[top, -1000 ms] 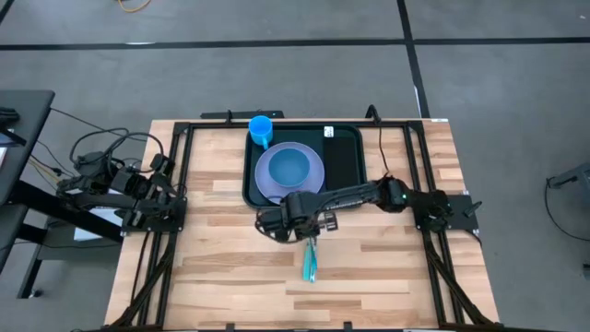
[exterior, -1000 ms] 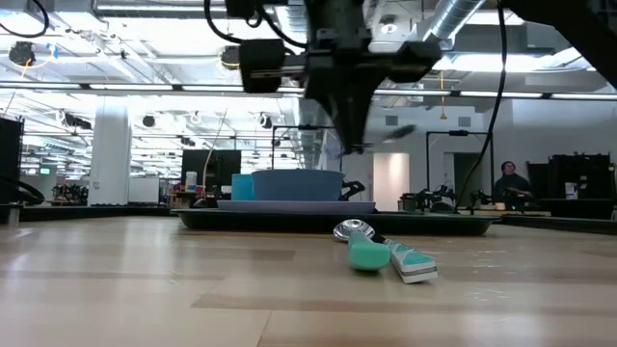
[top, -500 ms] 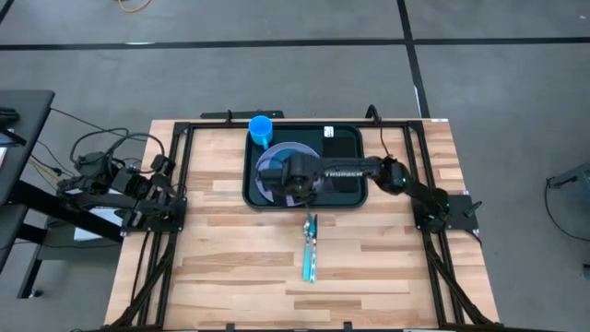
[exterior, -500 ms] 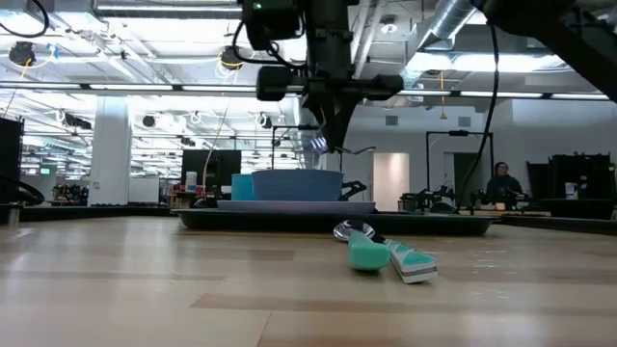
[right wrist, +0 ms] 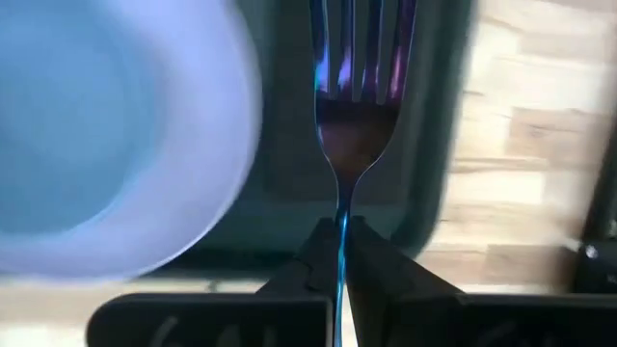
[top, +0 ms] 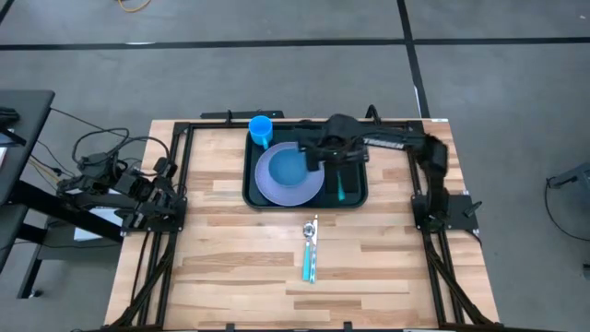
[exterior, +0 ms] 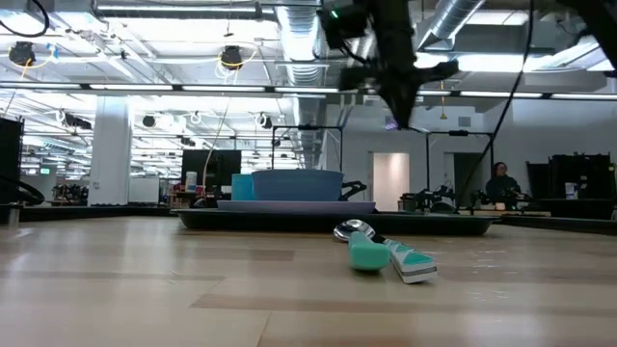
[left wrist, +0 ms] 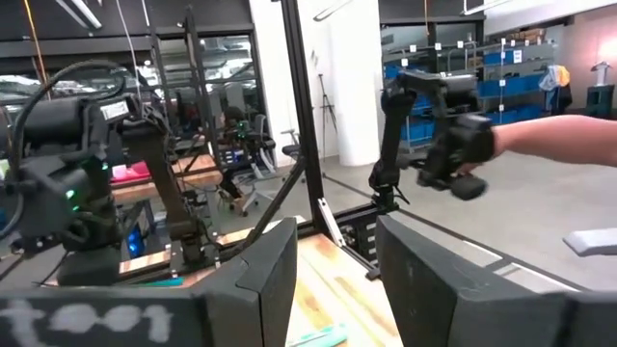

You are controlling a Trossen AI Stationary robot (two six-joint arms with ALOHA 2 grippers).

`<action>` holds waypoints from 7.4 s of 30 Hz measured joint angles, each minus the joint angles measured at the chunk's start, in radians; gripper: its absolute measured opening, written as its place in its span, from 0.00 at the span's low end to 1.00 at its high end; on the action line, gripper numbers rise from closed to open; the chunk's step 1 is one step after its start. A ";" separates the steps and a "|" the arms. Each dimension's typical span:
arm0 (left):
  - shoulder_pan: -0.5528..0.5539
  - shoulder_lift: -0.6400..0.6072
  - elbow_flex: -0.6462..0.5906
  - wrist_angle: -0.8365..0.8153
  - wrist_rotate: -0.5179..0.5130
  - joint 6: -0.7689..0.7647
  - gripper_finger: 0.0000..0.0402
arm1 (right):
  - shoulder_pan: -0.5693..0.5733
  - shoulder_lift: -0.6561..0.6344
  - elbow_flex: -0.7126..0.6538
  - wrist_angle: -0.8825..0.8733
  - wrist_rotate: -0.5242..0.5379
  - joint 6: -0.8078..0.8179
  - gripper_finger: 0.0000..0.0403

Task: Set up tray
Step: Put the blue fork on the black napkin, then put the blue spoon on the black napkin to the left of the blue fork

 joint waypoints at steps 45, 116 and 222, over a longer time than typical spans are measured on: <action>0.000 0.000 0.000 -0.067 -0.010 0.045 0.33 | -0.318 -0.090 -0.541 0.664 -0.139 -0.263 0.00; 0.000 0.000 0.000 0.004 -0.034 -0.059 0.33 | 0.436 -0.089 -0.451 0.846 -0.107 0.432 0.08; 0.000 0.014 0.000 0.102 0.022 -0.195 0.33 | 0.492 0.075 -0.449 0.903 -0.126 0.532 0.33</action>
